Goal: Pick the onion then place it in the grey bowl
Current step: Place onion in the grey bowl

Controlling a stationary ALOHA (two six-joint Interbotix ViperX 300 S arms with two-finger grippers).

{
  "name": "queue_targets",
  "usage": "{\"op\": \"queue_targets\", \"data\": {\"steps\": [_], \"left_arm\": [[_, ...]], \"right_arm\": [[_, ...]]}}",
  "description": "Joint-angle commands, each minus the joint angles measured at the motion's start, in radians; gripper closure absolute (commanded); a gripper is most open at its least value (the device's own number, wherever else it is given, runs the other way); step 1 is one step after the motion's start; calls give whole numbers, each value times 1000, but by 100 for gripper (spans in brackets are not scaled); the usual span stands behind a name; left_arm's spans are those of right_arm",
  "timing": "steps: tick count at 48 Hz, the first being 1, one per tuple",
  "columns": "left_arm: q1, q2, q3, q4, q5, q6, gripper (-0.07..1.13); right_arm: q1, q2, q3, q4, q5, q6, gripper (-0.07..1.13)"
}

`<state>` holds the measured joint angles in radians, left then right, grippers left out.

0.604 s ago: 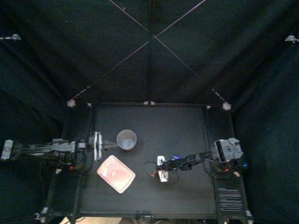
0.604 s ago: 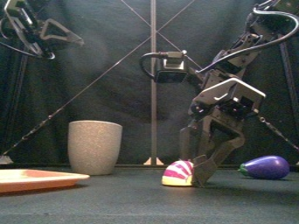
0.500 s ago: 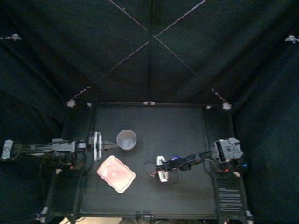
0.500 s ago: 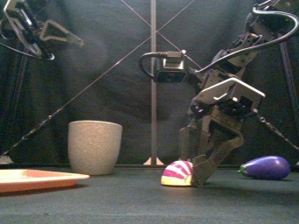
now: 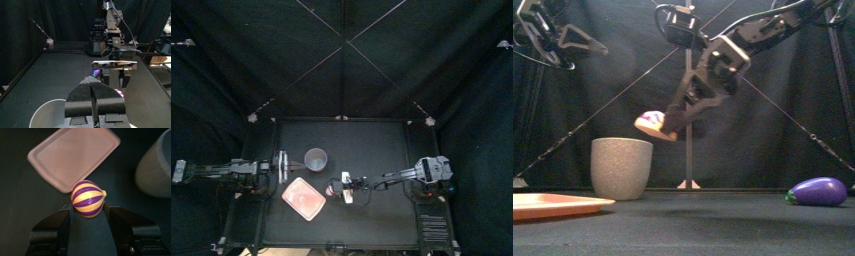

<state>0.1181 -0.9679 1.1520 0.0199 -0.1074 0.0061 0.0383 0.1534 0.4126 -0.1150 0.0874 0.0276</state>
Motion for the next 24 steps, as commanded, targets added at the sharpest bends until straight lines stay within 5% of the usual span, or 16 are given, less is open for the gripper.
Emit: {"op": "queue_targets", "data": {"steps": [1, 12, 24], "left_arm": [[2, 2, -14, 3, -15, 0, 104], [3, 0, -8, 2, -15, 0, 104], [3, 2, -8, 3, -20, 0, 104]], "right_arm": [[-66, -26, -72, -32, -100, -2, 29], [-183, 37, -156, -57, -241, 3, 29], [-225, 104, -202, -38, -244, 3, 27]]}}
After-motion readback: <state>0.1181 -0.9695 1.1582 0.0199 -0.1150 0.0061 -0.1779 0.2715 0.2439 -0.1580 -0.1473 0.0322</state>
